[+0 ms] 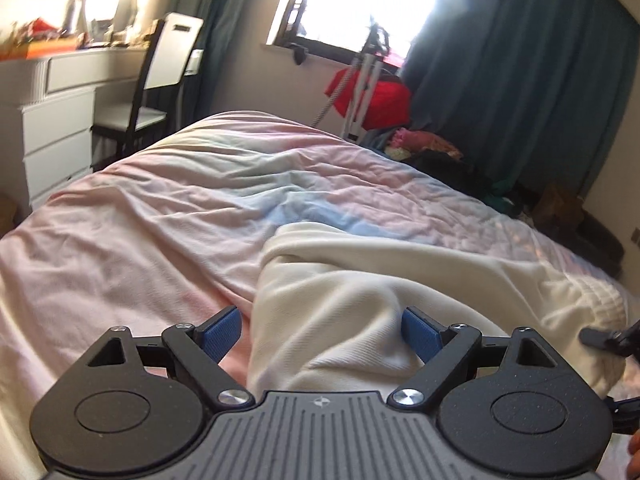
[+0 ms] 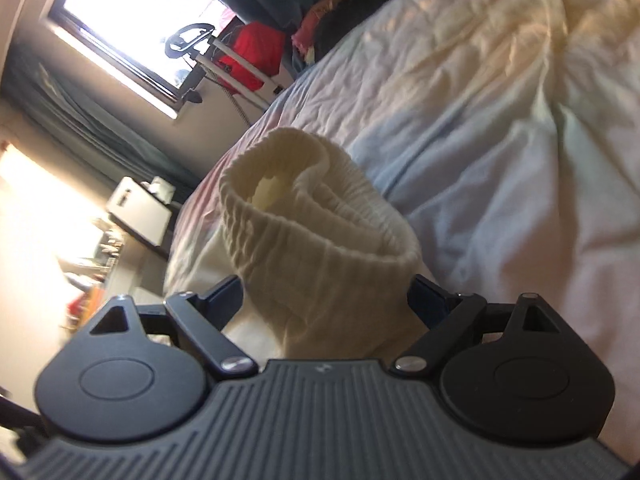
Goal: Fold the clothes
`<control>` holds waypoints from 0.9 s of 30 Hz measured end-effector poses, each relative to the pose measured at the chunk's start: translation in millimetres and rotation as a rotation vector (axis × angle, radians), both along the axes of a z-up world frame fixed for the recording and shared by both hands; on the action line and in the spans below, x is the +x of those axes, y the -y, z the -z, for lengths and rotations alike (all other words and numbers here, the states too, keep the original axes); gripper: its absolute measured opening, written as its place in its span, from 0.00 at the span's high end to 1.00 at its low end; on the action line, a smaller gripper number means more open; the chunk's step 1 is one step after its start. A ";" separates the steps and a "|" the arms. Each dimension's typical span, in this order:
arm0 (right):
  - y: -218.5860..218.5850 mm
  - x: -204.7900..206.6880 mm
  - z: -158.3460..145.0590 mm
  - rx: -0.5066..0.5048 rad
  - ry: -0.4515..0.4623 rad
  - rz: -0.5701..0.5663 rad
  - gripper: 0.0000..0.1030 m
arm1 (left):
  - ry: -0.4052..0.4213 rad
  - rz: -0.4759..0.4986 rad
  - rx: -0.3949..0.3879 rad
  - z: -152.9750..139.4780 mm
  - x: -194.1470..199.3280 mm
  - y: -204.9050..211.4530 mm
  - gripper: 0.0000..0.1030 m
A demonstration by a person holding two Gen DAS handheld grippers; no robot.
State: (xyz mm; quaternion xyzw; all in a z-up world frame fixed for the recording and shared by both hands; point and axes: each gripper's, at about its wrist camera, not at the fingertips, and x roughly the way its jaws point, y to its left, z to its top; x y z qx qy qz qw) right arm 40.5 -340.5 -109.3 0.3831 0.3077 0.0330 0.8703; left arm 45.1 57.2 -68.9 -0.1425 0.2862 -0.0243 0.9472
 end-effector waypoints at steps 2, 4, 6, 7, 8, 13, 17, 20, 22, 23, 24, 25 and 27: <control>-2.2 3.7 -0.2 -0.032 0.008 0.030 0.38 | 0.004 -0.007 -0.023 -2.3 -2.1 -4.4 0.14; -0.1 5.1 -3.1 -0.050 0.025 0.036 0.48 | 0.014 -0.013 -0.031 -5.7 -5.8 -6.0 0.14; -2.8 1.7 -14.8 -0.085 0.098 0.022 0.58 | 0.017 -0.014 -0.036 -8.3 -8.6 -5.6 0.14; -3.8 -1.9 -23.0 -0.083 0.166 0.012 0.62 | 0.017 -0.012 -0.041 -8.5 -9.4 -5.5 0.14; -4.4 -4.8 -32.6 -0.080 0.235 0.003 0.63 | 0.017 -0.009 -0.045 -8.8 -10.3 -5.3 0.14; -8.4 -4.0 -49.8 -0.195 0.321 0.037 0.64 | -0.002 0.004 -0.050 -5.5 -14.0 -2.5 0.14; 11.5 6.2 -14.5 -0.111 0.106 0.095 0.57 | -0.028 0.004 -0.064 -0.6 -14.0 -1.6 0.14; 18.9 7.6 0.2 -0.044 0.017 0.097 0.46 | -0.051 -0.006 -0.079 2.8 -12.5 -3.0 0.14; 14.3 5.7 -4.0 -0.036 0.015 0.062 0.34 | -0.066 -0.017 -0.113 5.0 -12.4 -6.3 0.14; 9.6 4.7 -7.1 -0.068 0.023 0.037 0.24 | -0.074 -0.022 -0.131 6.1 -12.4 -8.0 0.14; 3.4 5.0 -8.4 -0.102 0.032 0.022 0.20 | -0.082 -0.028 -0.148 7.3 -12.3 -9.7 0.14; 0.1 6.4 -6.6 -0.129 0.021 0.015 0.20 | -0.089 -0.033 -0.165 8.4 -12.3 -11.4 0.14; -3.0 11.1 0.7 -0.147 -0.009 0.002 0.21 | -0.102 -0.040 -0.198 10.2 -11.7 -14.5 0.14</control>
